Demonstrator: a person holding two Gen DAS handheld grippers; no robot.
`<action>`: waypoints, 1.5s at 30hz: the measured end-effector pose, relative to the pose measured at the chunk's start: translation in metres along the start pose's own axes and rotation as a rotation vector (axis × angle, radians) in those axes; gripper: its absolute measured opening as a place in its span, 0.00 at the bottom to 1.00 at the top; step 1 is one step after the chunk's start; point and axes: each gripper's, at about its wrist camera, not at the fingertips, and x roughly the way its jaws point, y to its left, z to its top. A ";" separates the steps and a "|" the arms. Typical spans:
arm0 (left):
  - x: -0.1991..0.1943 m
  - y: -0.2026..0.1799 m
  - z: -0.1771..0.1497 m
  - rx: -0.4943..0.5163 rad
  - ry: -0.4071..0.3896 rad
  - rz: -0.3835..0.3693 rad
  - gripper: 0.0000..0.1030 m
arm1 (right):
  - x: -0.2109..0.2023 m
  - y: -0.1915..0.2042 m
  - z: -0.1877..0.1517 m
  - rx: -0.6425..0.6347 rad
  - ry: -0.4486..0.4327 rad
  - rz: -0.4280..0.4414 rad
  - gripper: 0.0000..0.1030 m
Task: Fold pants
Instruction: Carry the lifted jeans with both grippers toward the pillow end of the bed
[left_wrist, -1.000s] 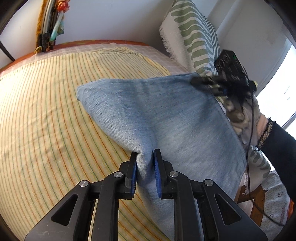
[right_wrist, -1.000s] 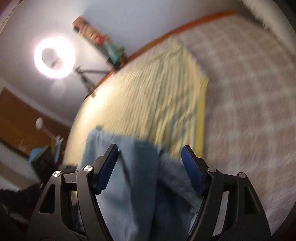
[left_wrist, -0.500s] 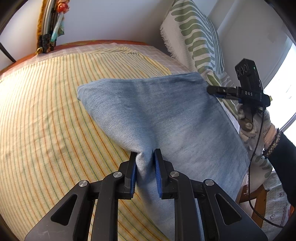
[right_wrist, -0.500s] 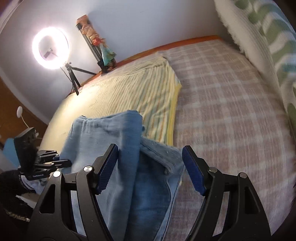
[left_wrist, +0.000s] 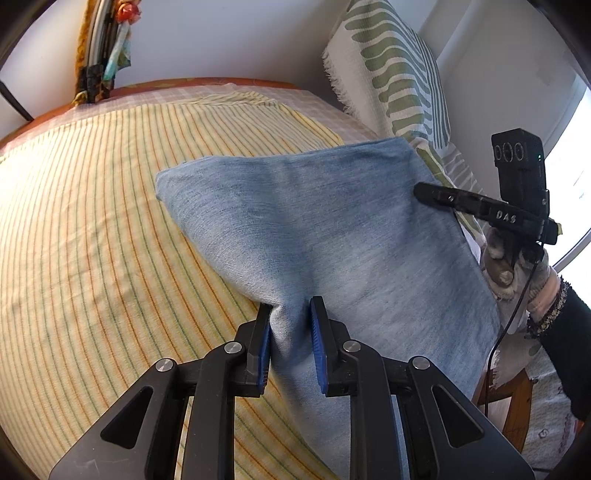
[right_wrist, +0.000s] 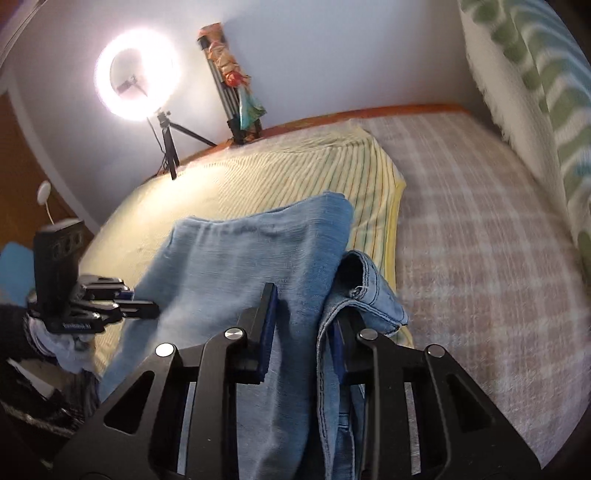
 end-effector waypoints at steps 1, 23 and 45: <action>0.000 0.001 0.000 -0.006 0.005 -0.001 0.25 | 0.003 -0.002 0.000 0.008 0.018 -0.009 0.45; -0.049 -0.041 0.004 0.027 -0.139 -0.110 0.13 | -0.056 0.067 -0.001 -0.010 -0.103 -0.184 0.12; -0.121 -0.050 0.089 0.082 -0.289 -0.208 0.12 | -0.150 0.139 0.092 -0.119 -0.270 -0.300 0.11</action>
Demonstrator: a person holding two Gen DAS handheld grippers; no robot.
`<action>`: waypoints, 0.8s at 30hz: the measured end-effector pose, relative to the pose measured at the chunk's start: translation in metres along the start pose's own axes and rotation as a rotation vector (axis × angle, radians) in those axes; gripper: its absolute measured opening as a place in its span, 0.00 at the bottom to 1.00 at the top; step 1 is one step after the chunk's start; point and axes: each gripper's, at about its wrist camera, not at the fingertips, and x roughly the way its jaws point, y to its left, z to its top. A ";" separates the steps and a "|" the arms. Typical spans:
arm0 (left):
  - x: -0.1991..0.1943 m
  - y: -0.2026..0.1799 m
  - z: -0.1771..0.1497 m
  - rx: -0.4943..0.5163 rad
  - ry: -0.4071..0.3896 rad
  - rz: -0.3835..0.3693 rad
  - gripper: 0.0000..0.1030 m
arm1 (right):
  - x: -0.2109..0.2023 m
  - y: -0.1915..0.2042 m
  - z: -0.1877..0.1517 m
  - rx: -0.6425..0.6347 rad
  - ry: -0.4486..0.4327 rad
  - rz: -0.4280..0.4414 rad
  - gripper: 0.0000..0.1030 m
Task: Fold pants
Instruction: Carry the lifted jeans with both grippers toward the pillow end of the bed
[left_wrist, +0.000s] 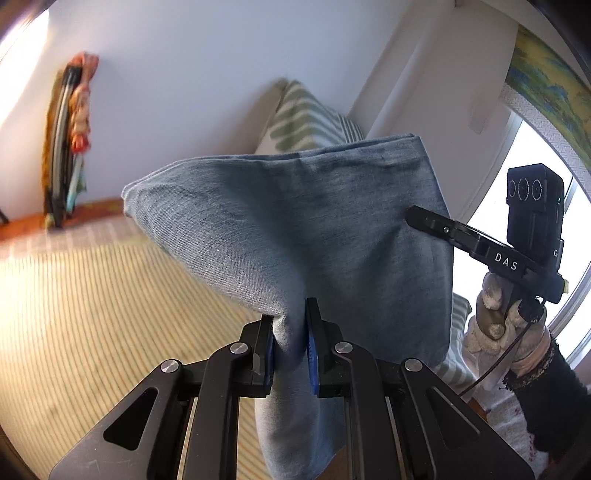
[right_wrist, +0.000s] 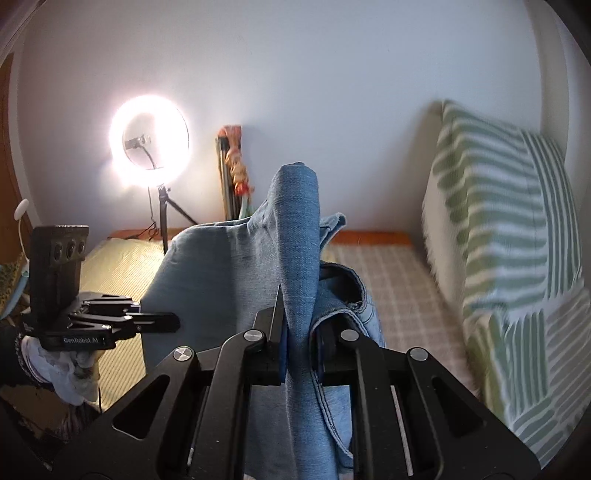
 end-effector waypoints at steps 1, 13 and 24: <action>-0.001 0.002 0.005 0.006 -0.007 0.005 0.12 | 0.003 -0.001 0.008 -0.001 -0.004 0.001 0.11; 0.031 0.063 0.080 0.042 -0.054 0.141 0.12 | 0.117 -0.023 0.083 0.030 -0.017 0.039 0.11; 0.089 0.137 0.100 -0.030 -0.026 0.227 0.12 | 0.242 -0.044 0.107 0.064 0.055 0.051 0.11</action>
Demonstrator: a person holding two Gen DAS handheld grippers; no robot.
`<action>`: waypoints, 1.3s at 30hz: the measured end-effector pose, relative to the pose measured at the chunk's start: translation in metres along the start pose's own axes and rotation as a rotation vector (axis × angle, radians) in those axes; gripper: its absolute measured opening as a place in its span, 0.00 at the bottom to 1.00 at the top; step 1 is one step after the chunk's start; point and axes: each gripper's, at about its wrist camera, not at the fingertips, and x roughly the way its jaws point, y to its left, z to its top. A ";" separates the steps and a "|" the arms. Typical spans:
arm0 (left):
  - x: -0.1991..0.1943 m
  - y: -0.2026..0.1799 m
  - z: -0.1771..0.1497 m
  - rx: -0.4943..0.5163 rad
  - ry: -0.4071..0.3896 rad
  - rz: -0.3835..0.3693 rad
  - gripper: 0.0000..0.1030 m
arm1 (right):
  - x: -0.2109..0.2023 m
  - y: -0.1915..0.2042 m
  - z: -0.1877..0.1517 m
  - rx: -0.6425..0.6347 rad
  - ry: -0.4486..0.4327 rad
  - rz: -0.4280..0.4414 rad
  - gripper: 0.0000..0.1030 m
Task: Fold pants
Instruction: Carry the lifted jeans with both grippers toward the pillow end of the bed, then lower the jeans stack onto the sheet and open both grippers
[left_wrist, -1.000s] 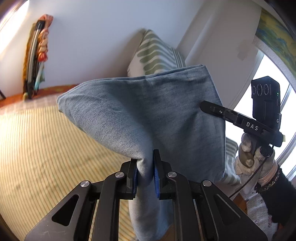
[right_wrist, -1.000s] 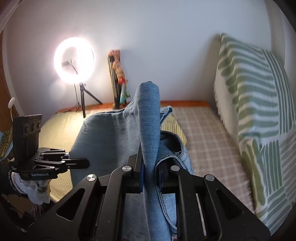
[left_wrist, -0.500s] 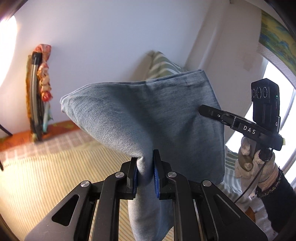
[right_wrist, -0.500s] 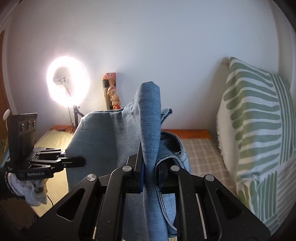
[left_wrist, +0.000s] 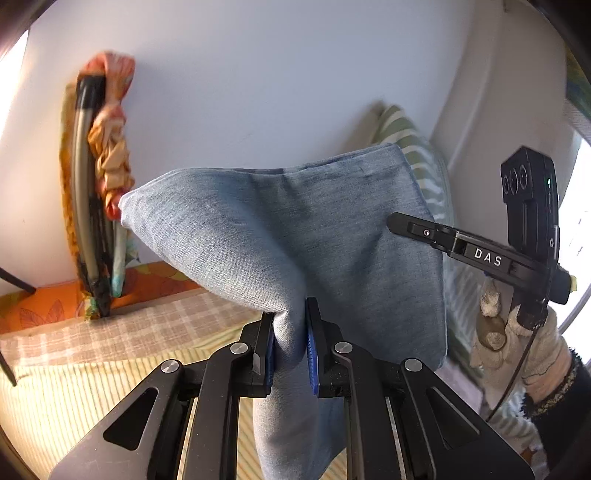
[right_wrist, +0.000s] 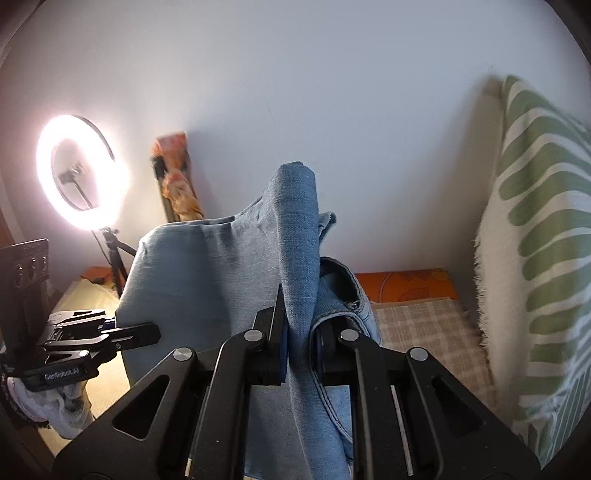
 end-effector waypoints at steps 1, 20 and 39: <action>0.007 0.004 -0.003 -0.005 0.011 0.008 0.12 | 0.010 -0.002 -0.001 -0.001 0.018 -0.004 0.11; 0.037 0.062 -0.027 -0.055 0.096 0.259 0.18 | 0.116 -0.020 -0.047 -0.069 0.240 -0.272 0.45; -0.007 0.029 -0.036 0.019 0.088 0.210 0.51 | 0.049 0.011 -0.074 0.013 0.177 -0.234 0.56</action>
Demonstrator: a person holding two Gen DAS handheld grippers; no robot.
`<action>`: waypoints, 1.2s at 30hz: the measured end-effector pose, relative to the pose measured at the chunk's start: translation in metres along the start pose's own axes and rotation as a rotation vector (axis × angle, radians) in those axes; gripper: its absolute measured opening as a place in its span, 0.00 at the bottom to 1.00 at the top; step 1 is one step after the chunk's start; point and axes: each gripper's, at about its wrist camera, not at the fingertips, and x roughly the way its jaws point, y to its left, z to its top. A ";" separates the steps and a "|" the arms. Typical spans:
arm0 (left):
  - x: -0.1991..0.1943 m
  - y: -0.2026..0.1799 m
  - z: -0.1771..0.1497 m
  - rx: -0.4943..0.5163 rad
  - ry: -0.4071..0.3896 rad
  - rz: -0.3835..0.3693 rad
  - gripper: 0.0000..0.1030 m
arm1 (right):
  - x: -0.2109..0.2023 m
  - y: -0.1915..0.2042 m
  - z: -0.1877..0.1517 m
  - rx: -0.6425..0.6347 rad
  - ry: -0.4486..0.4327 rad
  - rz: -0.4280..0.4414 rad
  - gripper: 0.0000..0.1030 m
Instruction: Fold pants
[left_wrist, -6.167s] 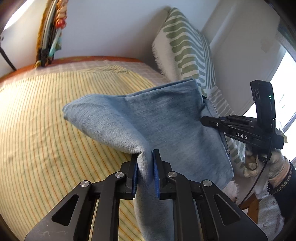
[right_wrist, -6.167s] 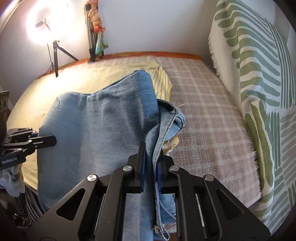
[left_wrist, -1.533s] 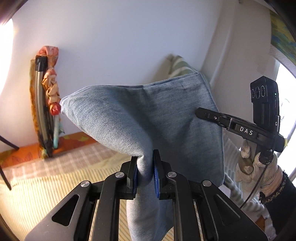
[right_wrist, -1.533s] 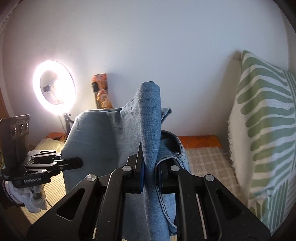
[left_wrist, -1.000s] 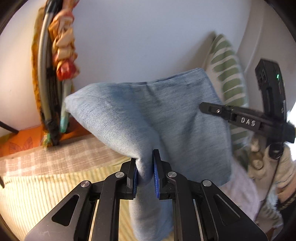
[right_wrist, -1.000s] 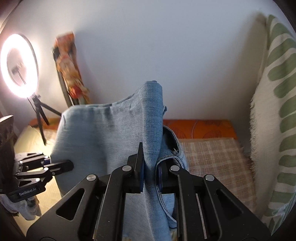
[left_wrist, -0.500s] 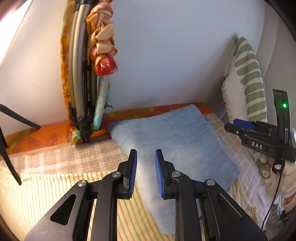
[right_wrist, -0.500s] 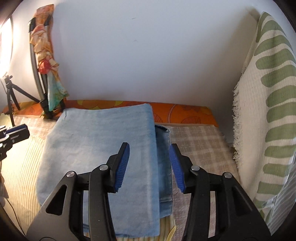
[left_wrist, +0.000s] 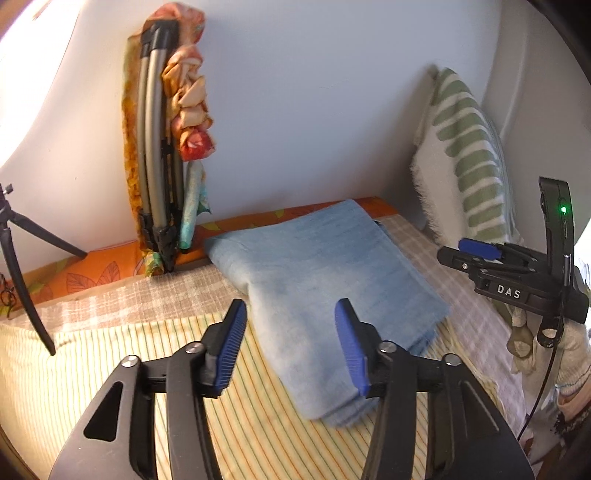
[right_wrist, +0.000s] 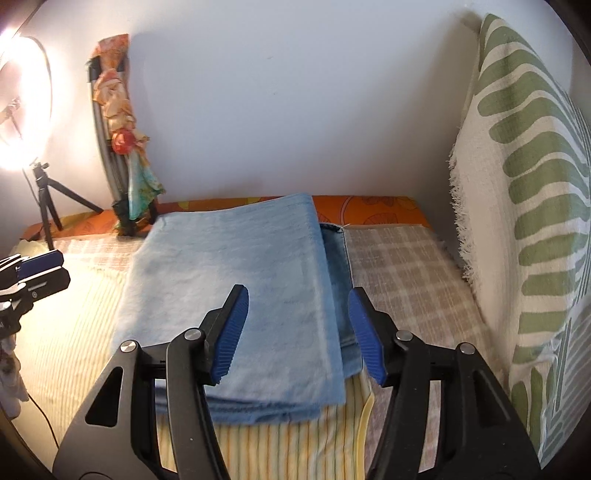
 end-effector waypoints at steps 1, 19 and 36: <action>-0.004 -0.002 -0.001 0.008 -0.001 0.003 0.53 | -0.005 0.002 -0.002 0.000 -0.004 -0.002 0.57; -0.116 -0.023 -0.027 0.073 -0.070 -0.011 0.69 | -0.114 0.042 -0.039 -0.021 -0.081 0.014 0.73; -0.198 -0.017 -0.104 0.027 -0.107 -0.021 0.79 | -0.202 0.105 -0.110 0.019 -0.166 -0.017 0.95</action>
